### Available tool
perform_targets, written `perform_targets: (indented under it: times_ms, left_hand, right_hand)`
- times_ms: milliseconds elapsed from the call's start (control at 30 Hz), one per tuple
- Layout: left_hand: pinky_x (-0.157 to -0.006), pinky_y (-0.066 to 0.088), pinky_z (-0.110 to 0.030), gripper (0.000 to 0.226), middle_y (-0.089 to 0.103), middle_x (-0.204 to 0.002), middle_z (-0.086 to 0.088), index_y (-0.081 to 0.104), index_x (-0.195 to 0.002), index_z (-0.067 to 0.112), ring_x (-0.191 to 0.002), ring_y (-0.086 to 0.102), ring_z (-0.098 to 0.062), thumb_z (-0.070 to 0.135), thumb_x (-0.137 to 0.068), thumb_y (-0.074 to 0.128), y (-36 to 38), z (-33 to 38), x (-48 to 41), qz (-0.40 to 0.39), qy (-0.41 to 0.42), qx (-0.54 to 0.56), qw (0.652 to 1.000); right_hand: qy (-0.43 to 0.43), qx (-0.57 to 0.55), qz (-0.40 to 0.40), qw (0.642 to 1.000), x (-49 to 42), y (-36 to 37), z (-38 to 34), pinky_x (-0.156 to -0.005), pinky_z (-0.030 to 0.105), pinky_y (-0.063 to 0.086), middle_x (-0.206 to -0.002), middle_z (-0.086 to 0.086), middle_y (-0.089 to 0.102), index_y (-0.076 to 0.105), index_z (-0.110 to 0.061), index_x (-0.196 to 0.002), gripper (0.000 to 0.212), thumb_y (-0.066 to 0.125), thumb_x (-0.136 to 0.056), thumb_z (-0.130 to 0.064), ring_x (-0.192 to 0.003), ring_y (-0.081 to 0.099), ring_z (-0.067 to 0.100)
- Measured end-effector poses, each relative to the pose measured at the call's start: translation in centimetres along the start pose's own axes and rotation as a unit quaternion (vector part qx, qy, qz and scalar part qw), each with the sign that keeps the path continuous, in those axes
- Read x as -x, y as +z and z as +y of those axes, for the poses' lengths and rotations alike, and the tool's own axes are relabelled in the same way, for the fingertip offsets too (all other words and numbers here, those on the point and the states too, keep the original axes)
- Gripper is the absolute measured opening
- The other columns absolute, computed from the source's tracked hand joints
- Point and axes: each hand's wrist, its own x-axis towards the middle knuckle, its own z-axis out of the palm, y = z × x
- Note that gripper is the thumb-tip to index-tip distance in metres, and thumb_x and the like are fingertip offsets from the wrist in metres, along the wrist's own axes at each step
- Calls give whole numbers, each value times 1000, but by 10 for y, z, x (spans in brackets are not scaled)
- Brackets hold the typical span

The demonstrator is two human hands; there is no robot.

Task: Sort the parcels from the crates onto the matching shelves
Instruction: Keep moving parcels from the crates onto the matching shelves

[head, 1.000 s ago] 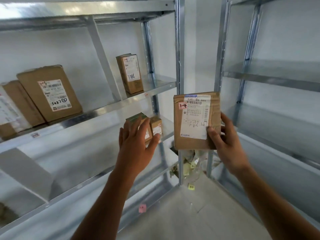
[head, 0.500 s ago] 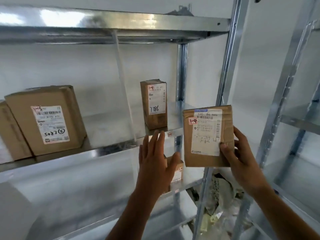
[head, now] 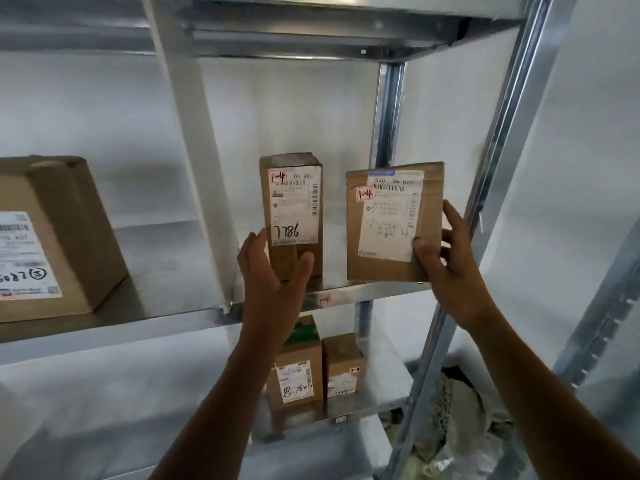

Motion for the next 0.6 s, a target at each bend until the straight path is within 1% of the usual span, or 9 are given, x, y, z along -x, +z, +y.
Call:
perform_targets:
  times_ms: [67,133,200,267,333,400,467,533,600]
  left_hand:
    - [-75,34,8,85,35,-158,0,31,-151,25,-128,35,-1,59,-82,67,10,-6,-4,15,-23,-2,1000]
    - [-91,35,-6,90,35,-158,2,29,-151,28,-132,33,-4,62,-78,68,17,-10,-8,12,-33,-10,999]
    - [-98,39,-21,94,35,-156,2,29,-151,28,-134,35,-7,62,-74,70,22,-13,-13,12,-38,-27,999]
    - [-104,45,-32,99,36,-156,4,27,-152,28,-139,40,-12,60,-72,74,24,-16,-20,14,-57,-28,998]
    - [-105,51,-41,102,42,-153,7,22,-154,29,-138,47,-14,53,-74,80,26,-19,-27,13,-87,-5,996]
    - [-94,59,-33,105,54,-138,18,20,-155,29,-123,57,2,48,-73,84,28,-21,-33,7,-110,18,994]
    - [-74,57,-12,103,54,-120,34,25,-151,29,-104,58,20,54,-70,82,32,-21,-37,11,-117,10,993]
    - [-63,50,-4,97,50,-112,41,29,-146,33,-98,58,19,61,-68,79,36,-22,-37,18,-120,-15,992]
    - [-60,47,-2,93,50,-108,47,29,-142,39,-98,55,18,65,-66,78,39,-24,-37,28,-130,-25,991]
  right_hand:
    - [2,-21,-15,1000,-13,1,14,-96,39,61,-148,-4,49,16,-35,-161,68,53,-104,-32,-130,60,20]
    - [2,-44,-32,999,-26,3,25,-95,36,61,-149,-3,47,16,-35,-159,66,53,-104,-31,-132,58,20]
    - [-4,-54,-66,996,-39,5,32,-93,32,61,-151,-2,44,15,-39,-157,65,52,-104,-31,-133,55,20]
    - [-9,-50,-99,994,-52,8,38,-87,22,60,-153,-3,41,13,-41,-156,66,52,-103,-34,-133,54,17]
    - [-12,-52,-122,991,-62,9,45,-85,19,59,-153,-4,40,11,-38,-158,70,54,-104,-31,-133,53,15]
    - [-18,-62,-148,987,-69,10,54,-86,19,59,-147,-13,42,12,-35,-158,72,57,-104,-23,-132,52,11]
    - [-17,-64,-166,984,-72,13,62,-88,18,58,-143,-20,41,11,-35,-159,80,63,-102,-14,-131,51,7]
    - [-10,-59,-176,983,-76,16,67,-90,20,58,-143,-18,42,8,-38,-161,90,67,-99,-11,-130,51,6]
    - [-5,-58,-184,981,-79,19,70,-89,19,58,-142,-20,42,7,-46,-160,92,68,-99,-14,-130,51,7]
